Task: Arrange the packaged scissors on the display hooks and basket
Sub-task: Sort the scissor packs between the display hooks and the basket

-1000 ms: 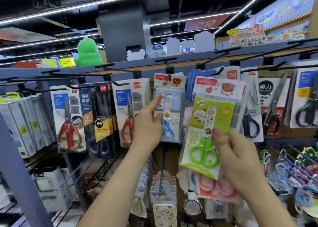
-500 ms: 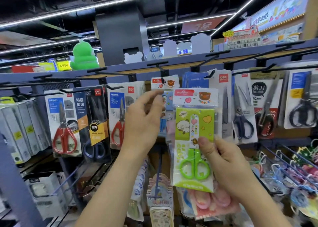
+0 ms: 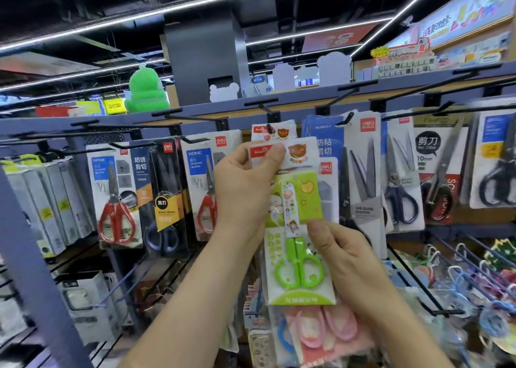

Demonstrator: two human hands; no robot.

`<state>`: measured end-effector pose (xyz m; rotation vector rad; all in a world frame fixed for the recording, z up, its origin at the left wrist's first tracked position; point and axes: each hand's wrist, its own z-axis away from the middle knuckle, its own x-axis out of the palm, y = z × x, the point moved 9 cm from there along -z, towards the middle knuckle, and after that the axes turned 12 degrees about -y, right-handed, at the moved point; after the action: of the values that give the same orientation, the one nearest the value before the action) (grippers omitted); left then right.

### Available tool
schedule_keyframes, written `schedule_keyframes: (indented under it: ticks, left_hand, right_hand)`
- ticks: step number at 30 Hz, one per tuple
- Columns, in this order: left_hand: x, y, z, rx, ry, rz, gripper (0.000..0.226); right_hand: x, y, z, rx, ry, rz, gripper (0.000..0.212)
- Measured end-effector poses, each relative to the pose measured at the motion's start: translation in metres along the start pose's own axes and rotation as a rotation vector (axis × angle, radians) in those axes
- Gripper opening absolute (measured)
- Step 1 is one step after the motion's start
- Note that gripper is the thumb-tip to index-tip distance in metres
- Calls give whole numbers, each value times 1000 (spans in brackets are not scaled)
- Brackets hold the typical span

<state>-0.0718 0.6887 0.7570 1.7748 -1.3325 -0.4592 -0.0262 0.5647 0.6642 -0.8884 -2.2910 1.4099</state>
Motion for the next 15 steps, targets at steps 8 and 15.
schedule_keyframes:
  ticks: [8,15]
  left_hand:
    - [-13,24,-15,130,115,-62,7]
    - [-12,11,-35,-109,8,-63,9]
  right_hand:
    - [6,-11,0,11,-41,-213,28]
    - [5,-17,-7,-18,19,-145,27]
